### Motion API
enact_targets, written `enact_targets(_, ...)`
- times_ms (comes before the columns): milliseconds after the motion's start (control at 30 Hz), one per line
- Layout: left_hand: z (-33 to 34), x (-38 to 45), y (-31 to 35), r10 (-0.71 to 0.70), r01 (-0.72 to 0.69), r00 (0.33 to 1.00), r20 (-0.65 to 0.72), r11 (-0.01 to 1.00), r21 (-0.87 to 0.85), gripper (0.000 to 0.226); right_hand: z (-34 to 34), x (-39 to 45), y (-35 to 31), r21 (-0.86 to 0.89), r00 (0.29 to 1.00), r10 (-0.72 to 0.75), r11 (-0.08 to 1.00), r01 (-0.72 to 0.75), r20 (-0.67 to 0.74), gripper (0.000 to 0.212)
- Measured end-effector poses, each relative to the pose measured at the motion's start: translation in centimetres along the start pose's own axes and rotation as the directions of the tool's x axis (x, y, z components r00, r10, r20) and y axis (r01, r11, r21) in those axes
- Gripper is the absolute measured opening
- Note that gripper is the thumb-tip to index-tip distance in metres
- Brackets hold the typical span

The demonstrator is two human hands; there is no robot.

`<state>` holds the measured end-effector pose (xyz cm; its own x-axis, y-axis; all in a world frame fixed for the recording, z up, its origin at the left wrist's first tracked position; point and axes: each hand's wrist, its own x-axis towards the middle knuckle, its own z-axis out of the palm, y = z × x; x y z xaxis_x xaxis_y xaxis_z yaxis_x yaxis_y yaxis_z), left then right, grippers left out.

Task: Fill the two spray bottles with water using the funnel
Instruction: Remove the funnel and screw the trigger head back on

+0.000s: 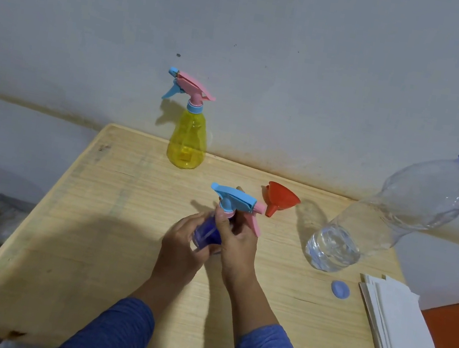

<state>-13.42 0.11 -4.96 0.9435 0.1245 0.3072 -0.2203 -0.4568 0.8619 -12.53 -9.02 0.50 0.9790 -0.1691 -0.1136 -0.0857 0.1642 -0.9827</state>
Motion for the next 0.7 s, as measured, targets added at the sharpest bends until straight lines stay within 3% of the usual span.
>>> enact_targets(100,0.1,0.0,-0.3,0.004,-0.004,1.0,-0.002,1.0,0.001,0.063,0.2,0.2,-0.1,0.005,0.999,0.024,1.0,-0.024,-0.027,0.011)
enact_targets(200,0.1,0.0,-0.2,-0.036,0.036,0.999,0.005,0.999,-0.006,0.059,0.8,0.4,-0.3,0.043,0.997,0.024,0.999,-0.021,-0.071,0.019)
enact_targets(433,-0.1,0.0,0.0,-0.039,0.039,0.999,0.009,0.999,-0.025,0.062,0.0,0.2,0.0,-0.001,0.999,0.045,0.999,-0.045,0.006,0.014)
enact_targets(600,0.0,0.0,-0.2,-0.037,0.038,0.999,0.014,0.999,-0.014,0.057,1.0,0.6,-0.2,-0.002,0.995,0.066,0.998,-0.066,-0.07,0.043)
enact_targets(700,-0.1,0.1,-0.1,-0.035,0.035,0.999,0.017,0.999,-0.017,0.059,0.3,0.3,0.2,-0.069,0.999,0.05,0.996,-0.051,-0.016,0.035)
